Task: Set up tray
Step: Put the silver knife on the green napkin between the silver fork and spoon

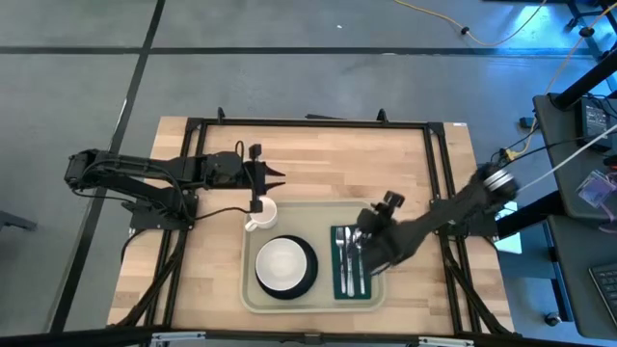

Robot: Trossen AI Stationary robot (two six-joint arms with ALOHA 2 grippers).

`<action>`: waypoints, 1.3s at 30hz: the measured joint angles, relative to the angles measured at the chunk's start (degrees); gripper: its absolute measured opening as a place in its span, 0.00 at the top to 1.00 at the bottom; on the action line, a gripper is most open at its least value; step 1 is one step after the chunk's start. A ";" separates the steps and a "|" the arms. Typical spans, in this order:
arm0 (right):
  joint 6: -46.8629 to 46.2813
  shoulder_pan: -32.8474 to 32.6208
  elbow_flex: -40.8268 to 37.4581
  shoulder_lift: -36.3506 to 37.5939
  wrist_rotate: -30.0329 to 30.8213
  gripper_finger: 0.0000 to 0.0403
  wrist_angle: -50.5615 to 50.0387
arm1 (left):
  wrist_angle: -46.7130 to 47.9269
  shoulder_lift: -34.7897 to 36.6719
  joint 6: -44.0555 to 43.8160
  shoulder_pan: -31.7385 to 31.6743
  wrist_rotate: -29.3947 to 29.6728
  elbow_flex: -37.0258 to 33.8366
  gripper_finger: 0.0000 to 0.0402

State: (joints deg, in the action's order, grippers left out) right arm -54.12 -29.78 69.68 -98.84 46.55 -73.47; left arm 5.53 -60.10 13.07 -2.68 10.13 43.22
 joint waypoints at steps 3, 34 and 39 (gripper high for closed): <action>6.63 0.75 -10.05 9.45 -3.36 0.71 15.43 | 0.03 0.00 -0.34 0.00 -1.24 0.00 0.78; 24.93 -0.39 -39.07 28.64 -44.24 0.71 82.70 | 1.98 -0.02 -11.75 0.04 -1.27 0.00 0.78; 29.25 -0.39 -36.18 26.42 -45.36 0.71 74.53 | 1.99 -0.02 -13.48 0.04 -1.27 0.00 0.78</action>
State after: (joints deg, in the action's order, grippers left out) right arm -24.87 -30.17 33.50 -72.43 1.19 1.06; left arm 7.51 -60.12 -0.41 -2.63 8.86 43.22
